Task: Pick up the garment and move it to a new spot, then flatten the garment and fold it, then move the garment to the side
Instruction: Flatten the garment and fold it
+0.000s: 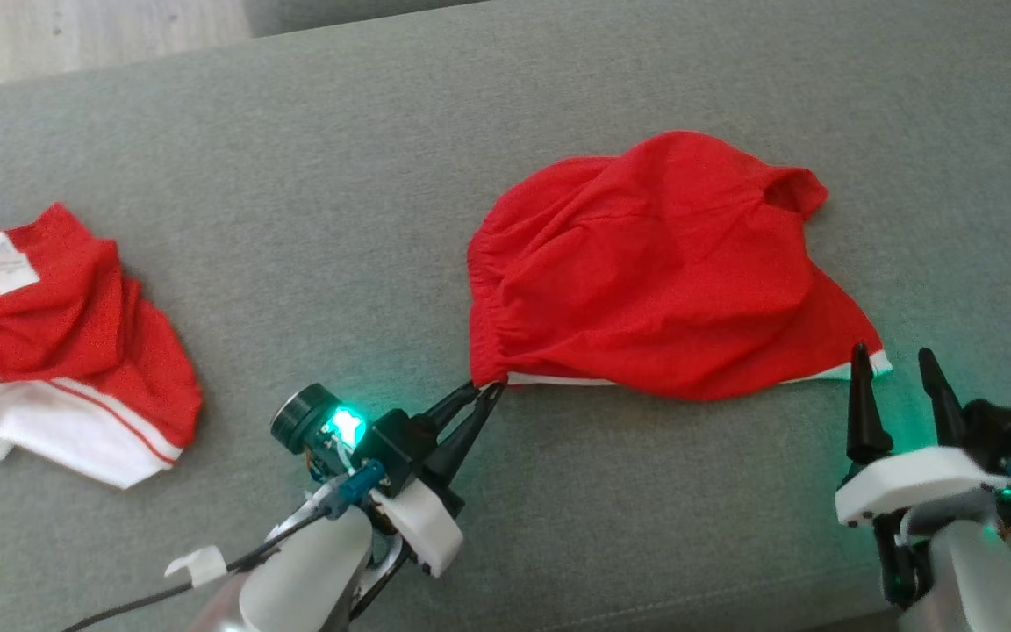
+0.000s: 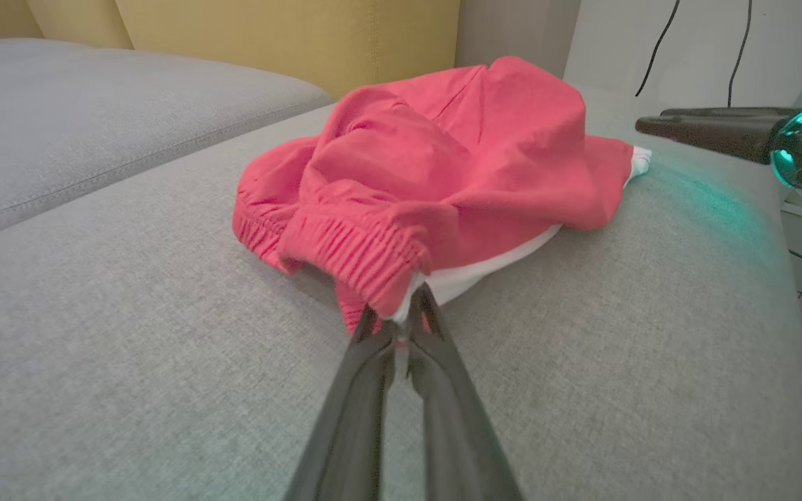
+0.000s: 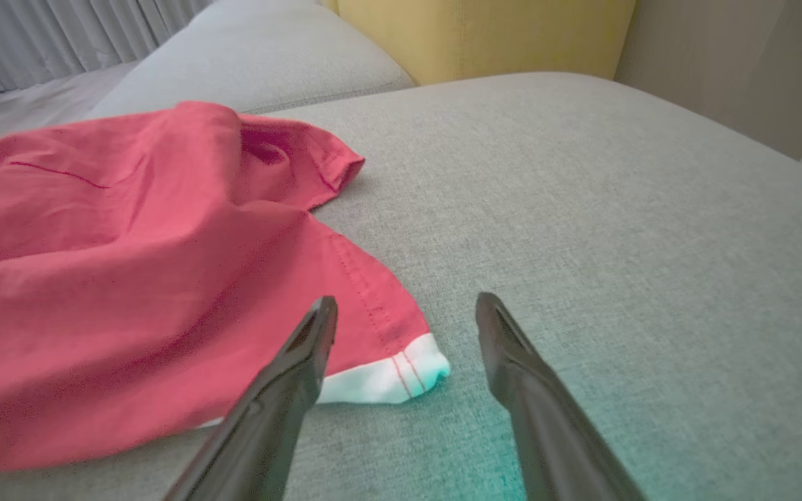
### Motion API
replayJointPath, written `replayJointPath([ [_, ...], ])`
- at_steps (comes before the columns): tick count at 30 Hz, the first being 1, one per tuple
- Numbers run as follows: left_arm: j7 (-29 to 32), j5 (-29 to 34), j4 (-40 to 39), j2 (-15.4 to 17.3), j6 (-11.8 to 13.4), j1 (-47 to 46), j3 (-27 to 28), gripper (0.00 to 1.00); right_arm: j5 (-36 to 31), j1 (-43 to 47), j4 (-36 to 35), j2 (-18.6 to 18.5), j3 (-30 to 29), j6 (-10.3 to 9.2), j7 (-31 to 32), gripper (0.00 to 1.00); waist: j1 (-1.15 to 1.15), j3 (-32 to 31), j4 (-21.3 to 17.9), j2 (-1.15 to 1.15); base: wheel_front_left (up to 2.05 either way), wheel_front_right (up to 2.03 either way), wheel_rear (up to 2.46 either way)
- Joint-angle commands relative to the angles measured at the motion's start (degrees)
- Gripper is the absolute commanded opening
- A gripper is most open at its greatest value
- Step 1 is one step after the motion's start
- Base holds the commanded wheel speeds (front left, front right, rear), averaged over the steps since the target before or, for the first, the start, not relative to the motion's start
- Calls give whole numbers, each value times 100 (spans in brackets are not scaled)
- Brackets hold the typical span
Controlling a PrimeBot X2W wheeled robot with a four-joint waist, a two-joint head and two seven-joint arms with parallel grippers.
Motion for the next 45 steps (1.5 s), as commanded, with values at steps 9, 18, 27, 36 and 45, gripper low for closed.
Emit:
replayJointPath([
  [9, -72, -56, -382, 82, 99, -80, 197, 0, -330, -435, 705, -32, -231, -4, 370, 100, 0, -63, 168, 0, 0, 0, 0],
  [18, -74, -72, -454, 110, 114, -52, 217, 0, -350, -601, 1142, -32, -91, -4, 435, 100, 0, -76, 96, 0, 0, 0, 0],
  [27, -75, -98, -397, 176, 101, -44, 214, 0, -191, -736, 1292, -32, 13, -4, 343, 0, 0, -186, 73, 0, 0, 0, 0],
  [36, -75, -165, -383, 310, 118, 58, 254, 0, -136, -855, 978, -32, -82, -4, 455, 0, 0, -561, -15, 0, 0, 0, 0],
  [45, 259, -425, -816, 629, 2, -302, 262, 0, 328, -1069, -292, -32, 540, -4, 1033, 0, 0, -1059, 0, 0, 0, 0, 0],
])
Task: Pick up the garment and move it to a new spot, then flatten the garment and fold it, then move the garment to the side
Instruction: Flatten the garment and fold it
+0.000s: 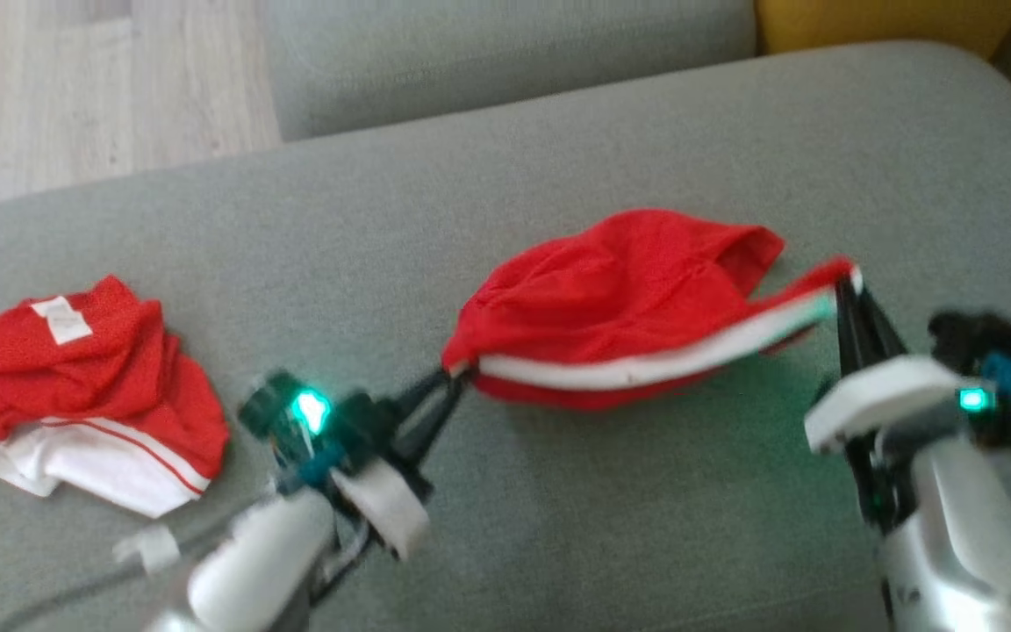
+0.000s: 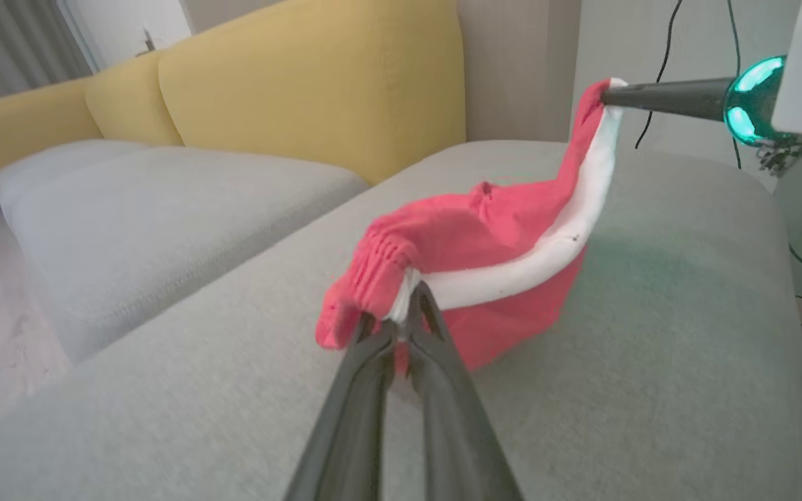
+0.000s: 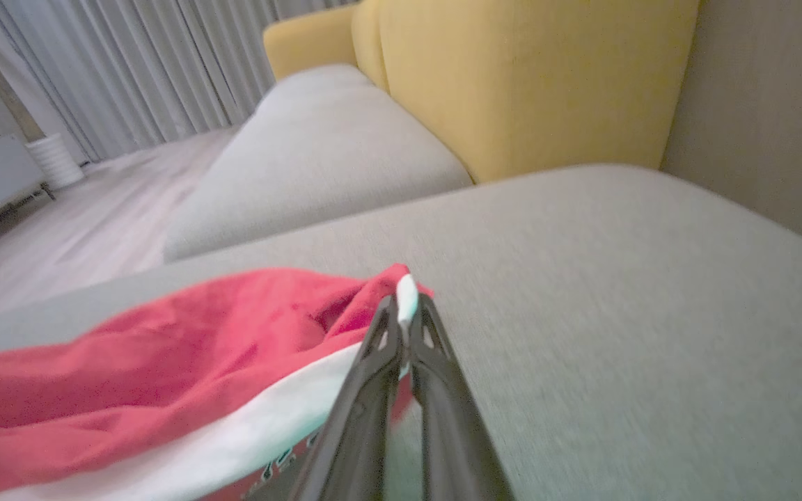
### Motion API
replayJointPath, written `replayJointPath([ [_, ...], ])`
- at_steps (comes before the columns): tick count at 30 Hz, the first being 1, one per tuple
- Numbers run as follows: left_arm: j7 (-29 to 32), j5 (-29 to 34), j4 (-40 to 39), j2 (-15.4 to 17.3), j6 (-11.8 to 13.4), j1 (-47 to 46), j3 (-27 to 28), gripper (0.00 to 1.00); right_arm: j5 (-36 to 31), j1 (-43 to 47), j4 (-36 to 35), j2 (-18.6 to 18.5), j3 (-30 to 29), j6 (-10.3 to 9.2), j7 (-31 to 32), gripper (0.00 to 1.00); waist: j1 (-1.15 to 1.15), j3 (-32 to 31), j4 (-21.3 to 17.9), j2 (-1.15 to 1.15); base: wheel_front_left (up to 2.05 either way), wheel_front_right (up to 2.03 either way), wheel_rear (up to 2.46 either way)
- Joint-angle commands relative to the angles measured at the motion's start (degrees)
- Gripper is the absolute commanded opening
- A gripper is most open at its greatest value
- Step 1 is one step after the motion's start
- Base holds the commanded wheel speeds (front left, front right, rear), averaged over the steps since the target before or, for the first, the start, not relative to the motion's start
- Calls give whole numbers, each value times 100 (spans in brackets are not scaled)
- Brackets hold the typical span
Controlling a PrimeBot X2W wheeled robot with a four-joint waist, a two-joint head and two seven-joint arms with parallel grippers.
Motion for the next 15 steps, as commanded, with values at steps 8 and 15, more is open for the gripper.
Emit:
replayJointPath([
  [8, 938, -736, -938, 959, -80, -1889, 164, 0, 97, -1470, -1318, -88, 700, -4, 589, 0, 1, -334, 35, 0, 0, 0, 0],
  [15, 1359, -1587, -1027, 1487, -82, -2957, -106, 0, 84, -2638, -1044, -430, 1106, -4, 600, 0, 1, -494, 98, 0, 0, 0, 0],
])
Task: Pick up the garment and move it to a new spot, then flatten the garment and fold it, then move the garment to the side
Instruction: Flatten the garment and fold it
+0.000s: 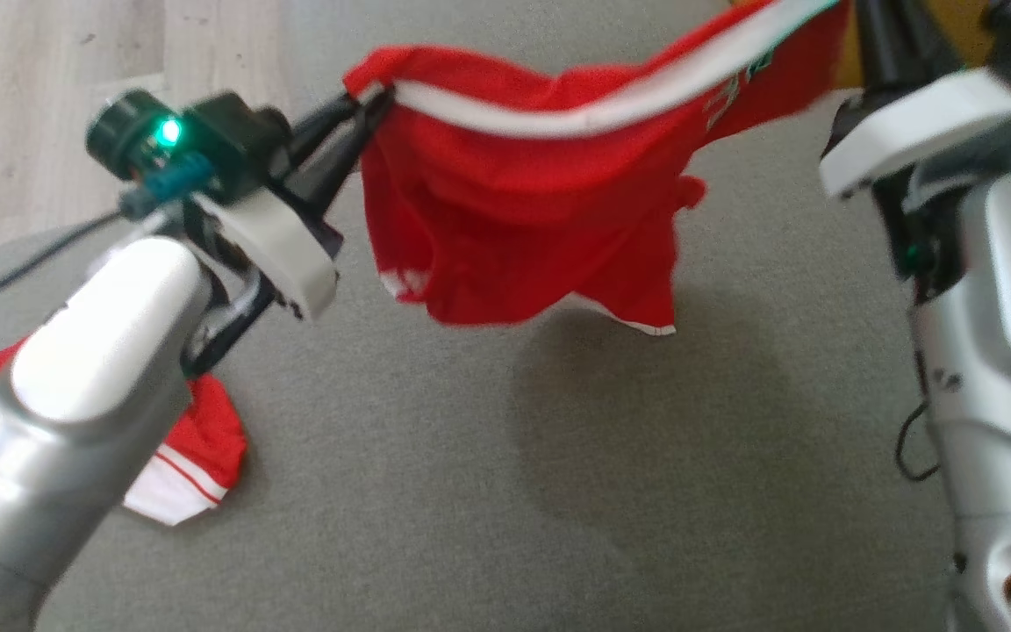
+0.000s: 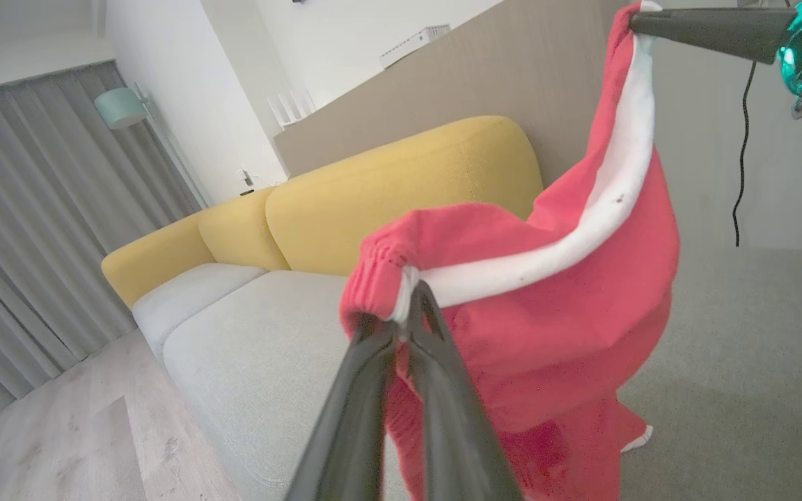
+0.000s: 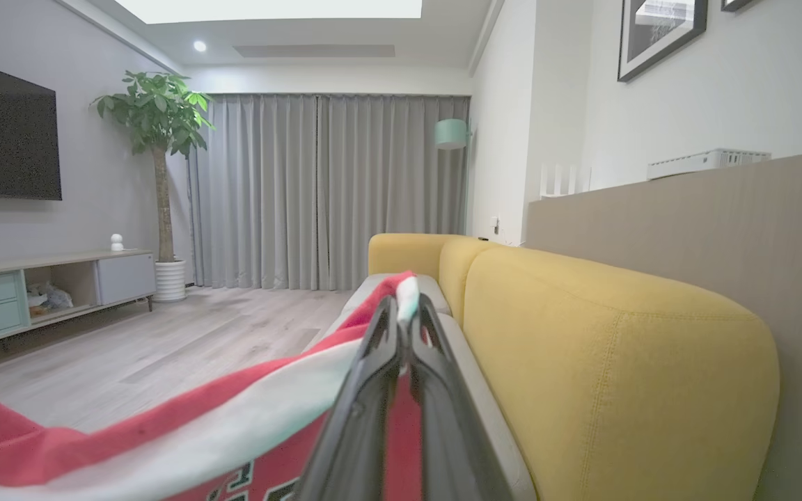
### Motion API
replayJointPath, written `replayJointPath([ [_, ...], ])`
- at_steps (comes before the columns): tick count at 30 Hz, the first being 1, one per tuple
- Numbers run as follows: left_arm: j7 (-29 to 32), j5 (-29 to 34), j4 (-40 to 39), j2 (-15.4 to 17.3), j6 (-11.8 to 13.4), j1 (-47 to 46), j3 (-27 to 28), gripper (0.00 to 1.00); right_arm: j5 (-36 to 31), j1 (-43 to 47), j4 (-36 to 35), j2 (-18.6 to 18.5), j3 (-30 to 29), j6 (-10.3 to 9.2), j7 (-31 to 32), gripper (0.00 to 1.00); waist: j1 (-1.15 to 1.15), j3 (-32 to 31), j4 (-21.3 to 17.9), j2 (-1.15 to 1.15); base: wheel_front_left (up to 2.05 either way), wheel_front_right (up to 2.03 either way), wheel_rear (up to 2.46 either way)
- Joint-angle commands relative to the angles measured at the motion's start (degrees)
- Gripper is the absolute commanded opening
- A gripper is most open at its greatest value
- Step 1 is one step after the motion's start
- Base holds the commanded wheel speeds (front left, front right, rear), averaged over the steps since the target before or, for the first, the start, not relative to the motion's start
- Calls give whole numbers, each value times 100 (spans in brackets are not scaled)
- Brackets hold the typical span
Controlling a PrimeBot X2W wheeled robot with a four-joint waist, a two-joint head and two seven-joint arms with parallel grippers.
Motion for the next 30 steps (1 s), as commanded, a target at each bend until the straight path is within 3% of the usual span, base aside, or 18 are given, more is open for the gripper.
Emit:
replayJointPath([
  [1, 17, -140, -159, 269, 11, -486, 230, 0, -3, -358, -78, -37, 120, -4, -38, 0, 0, -54, 53, 0, 0, 0, 0],
  [9, 74, -1183, -294, 177, 48, 89, 411, 0, 488, 215, 434, -28, -181, -4, 524, 0, 0, -49, 211, 0, 0, 0, 0],
  [17, 406, -1666, -140, 99, 121, 147, 553, 0, 625, 201, 402, -71, -239, -4, 796, 0, 0, 425, 229, 0, 0, 0, 0],
  [20, 743, -2086, 104, -102, 208, -253, 808, 0, 686, -217, 439, -93, -285, -4, 923, 0, 0, 910, 233, 0, 0, 0, 0],
  [24, 1015, -2101, 603, -233, 256, -1257, 1001, 0, 855, -1188, 711, -118, -194, -4, 922, 0, 0, 1654, 176, 0, 0, 0, 0],
  [30, 732, -1644, 1632, -523, 284, -2957, 1117, 0, 996, -2952, 1563, -282, -103, -4, -71, 0, 0, 2428, 199, 0, 0, 0, 0],
])
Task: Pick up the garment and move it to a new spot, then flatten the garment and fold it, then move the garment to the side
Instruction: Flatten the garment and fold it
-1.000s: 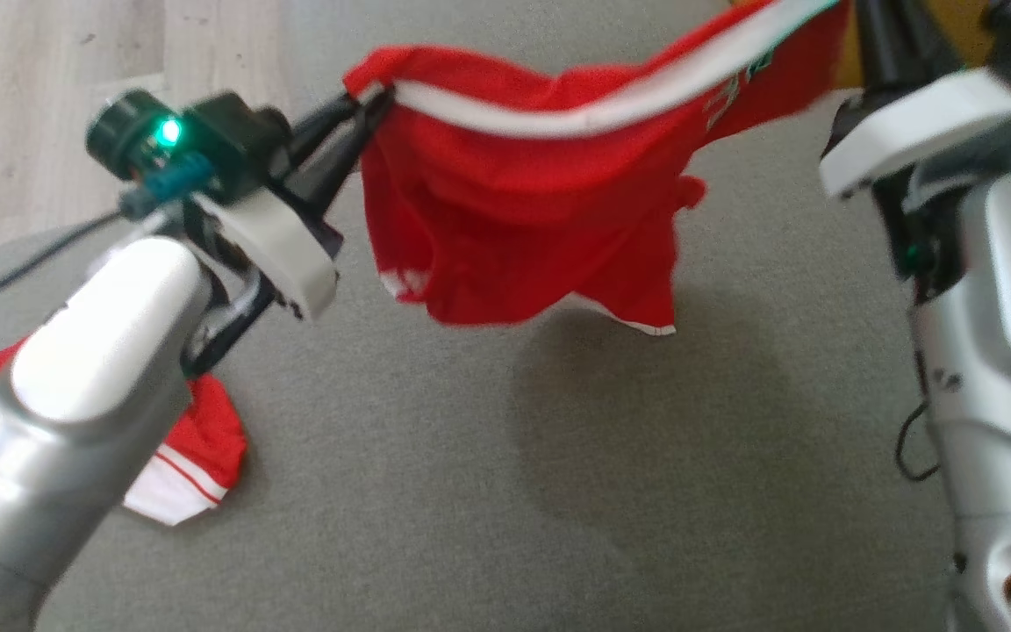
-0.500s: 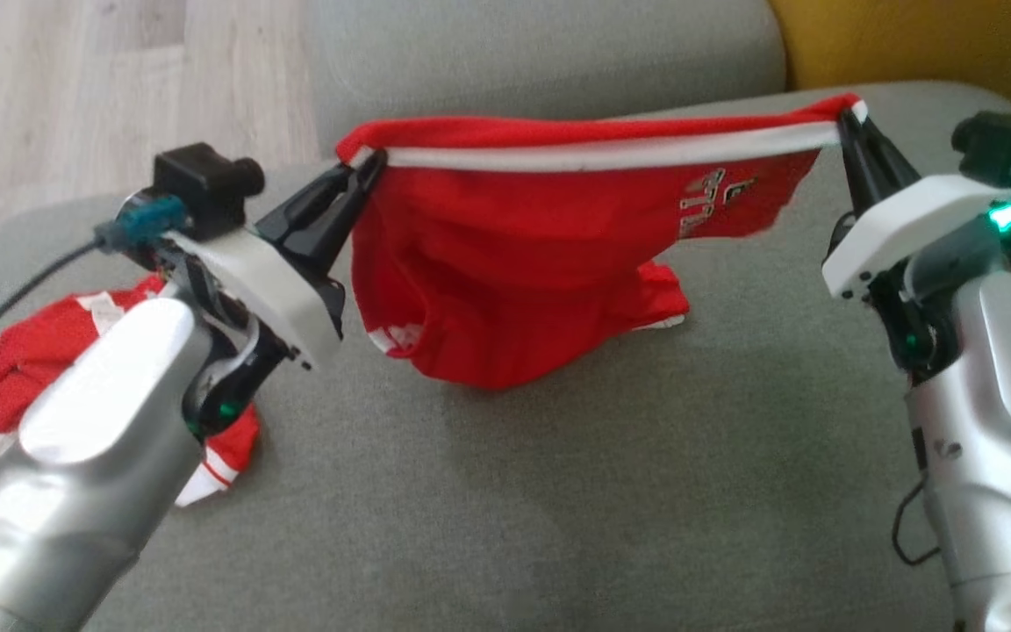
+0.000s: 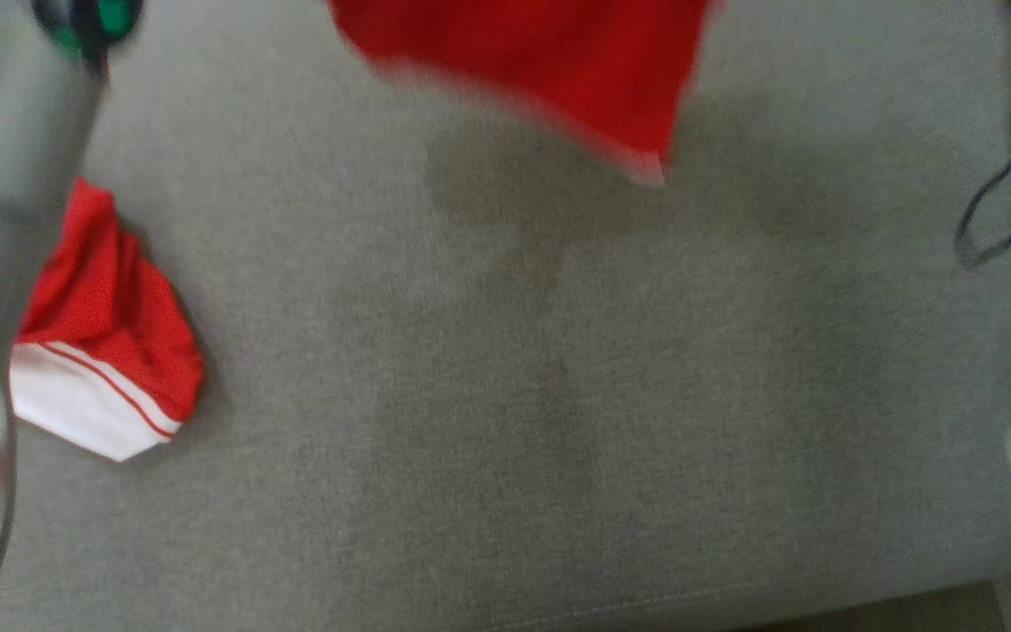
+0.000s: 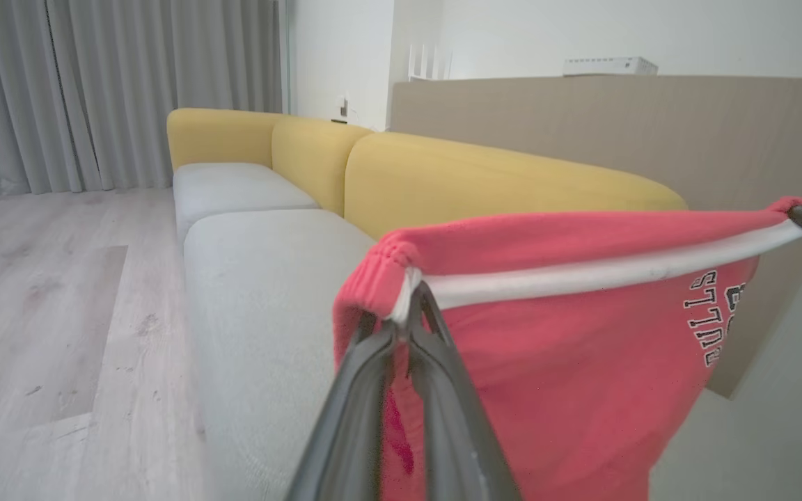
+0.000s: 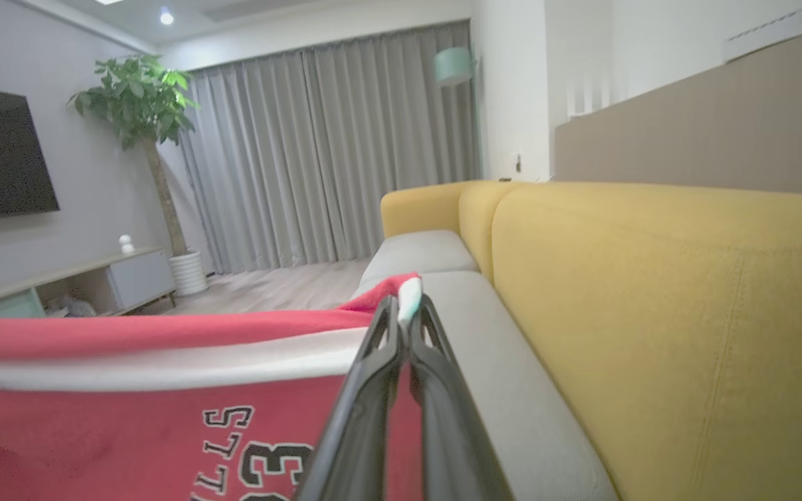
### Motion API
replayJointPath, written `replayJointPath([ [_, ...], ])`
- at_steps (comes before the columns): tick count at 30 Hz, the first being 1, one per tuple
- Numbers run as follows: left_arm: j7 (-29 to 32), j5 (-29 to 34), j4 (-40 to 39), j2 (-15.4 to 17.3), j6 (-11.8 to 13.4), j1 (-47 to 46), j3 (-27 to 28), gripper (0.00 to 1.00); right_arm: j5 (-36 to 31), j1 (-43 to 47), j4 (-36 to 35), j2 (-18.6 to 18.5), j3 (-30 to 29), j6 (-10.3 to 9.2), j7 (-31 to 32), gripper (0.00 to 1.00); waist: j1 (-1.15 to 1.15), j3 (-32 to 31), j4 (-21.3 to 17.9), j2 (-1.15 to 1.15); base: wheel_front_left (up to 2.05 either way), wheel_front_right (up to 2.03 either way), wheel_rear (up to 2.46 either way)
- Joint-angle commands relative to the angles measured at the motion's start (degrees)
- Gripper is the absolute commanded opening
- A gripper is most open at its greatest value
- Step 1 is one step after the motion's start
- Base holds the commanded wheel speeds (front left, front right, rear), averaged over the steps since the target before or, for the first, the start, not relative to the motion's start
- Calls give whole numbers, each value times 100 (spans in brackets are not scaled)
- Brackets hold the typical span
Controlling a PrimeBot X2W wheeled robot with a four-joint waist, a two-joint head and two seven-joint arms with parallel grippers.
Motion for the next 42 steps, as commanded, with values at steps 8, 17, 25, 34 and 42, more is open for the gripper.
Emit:
replayJointPath([
  [8, -810, -118, 902, -536, -197, -467, 109, 0, -119, -577, 1304, -176, 14, -5, -978, 0, -2, 441, 146, 0, 0, 0, 0],
  [17, -348, -1281, -178, -350, -242, 1383, -1060, 0, 606, 659, 2027, -504, 1072, -5, -130, 0, -2, 92, 156, 0, 0, 0, 0],
  [25, -400, -1558, -1248, 259, -243, 2764, -2069, 0, 1601, 1860, 1419, -1230, 2158, -5, 744, 0, -2, -497, 86, 0, 0, 0, 0],
  [34, -692, -1671, -1662, 262, -190, 3629, -2348, 0, 2349, 2543, 836, -1879, 2773, -5, 1401, 0, -2, -1079, -44, 0, 0, 0, 0],
  [42, -824, -1715, -2185, 255, 83, 4257, -2527, 0, 2911, 3216, 361, -2420, 3029, -5, 2078, 0, -2, -1539, -242, 0, 0, 0, 0],
])
